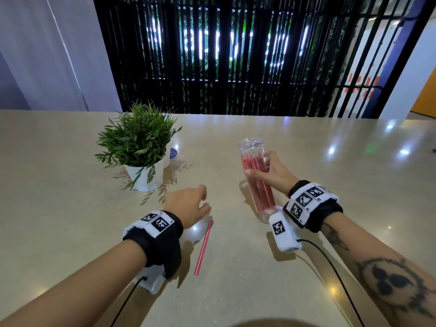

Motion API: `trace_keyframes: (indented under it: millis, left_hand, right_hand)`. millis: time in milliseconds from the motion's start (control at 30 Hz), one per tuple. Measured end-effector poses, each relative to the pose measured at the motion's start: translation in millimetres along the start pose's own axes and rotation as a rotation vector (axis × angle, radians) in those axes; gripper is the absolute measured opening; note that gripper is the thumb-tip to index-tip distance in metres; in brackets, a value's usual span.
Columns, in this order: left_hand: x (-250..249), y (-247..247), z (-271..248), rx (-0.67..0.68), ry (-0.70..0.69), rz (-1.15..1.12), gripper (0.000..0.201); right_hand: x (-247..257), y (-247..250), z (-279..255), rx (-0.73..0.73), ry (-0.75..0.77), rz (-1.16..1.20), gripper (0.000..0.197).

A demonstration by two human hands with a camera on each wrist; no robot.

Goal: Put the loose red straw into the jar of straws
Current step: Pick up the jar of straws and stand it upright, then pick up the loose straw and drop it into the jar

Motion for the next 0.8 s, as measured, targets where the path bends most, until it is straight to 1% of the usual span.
trace_keyframes:
  millis: [100, 167, 233, 267, 333, 367, 467, 533, 600, 800]
  left_hand:
    - [-2.2, -5.3, -3.4, 0.065, 0.021, -0.005, 0.030]
    - [-4.4, -5.2, -6.2, 0.054, 0.013, 0.037, 0.031]
    - [-8.1, -3.9, -9.2, 0.017, -0.025, 0.124, 0.034]
    - [-9.3, -4.3, -10.6, 0.008, -0.039, 0.158, 0.036]
    - [-8.5, -9.5, -12.6, 0.046, -0.042, 0.196, 0.039]
    - [-6.9, -14.1, -13.5, 0.090, -0.031, 0.202, 0.040]
    - [-5.8, -29.4, -16.9, 0.241, -0.001, 0.203, 0.042]
    - [-10.4, -36.4, -19.6, 0.299, -0.003, 0.212, 0.044]
    - [-14.6, -41.3, -22.2, 0.330, 0.005, 0.190, 0.043]
    - [-19.4, -47.4, -21.8, 0.345, 0.080, 0.019, 0.027]
  right_hand:
    - [1.0, 6.7, -1.8, -0.071, -0.019, 0.198, 0.065]
    - [0.1, 7.8, -2.9, -0.105, -0.029, 0.273, 0.064]
    - [-1.1, 8.9, -3.8, -0.157, -0.027, 0.324, 0.060]
    - [-1.1, 10.8, -4.9, -0.206, -0.020, 0.346, 0.059]
    - [-2.8, 15.9, -6.3, -0.305, -0.009, 0.375, 0.063]
    - [-2.2, 16.5, -7.3, -0.323, -0.008, 0.378, 0.064]
    - [1.7, 12.0, -8.5, -0.281, -0.006, 0.366, 0.063]
    - [5.0, 10.0, -10.4, -0.265, -0.002, 0.370, 0.065]
    - [9.0, 8.3, -13.6, -0.264, 0.003, 0.374, 0.067]
    - [17.1, -0.1, -21.0, -0.229, 0.003, 0.337, 0.069]
Point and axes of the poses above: each hand's wrist, its own z-axis towards the middle knuckle, its own y-axis out of the back of the hand, x = y × z, the point moved 8 cm from there along z, towards the middle knuckle, and after that the axes turned 8 degrees about z, right-handed, at the moved point
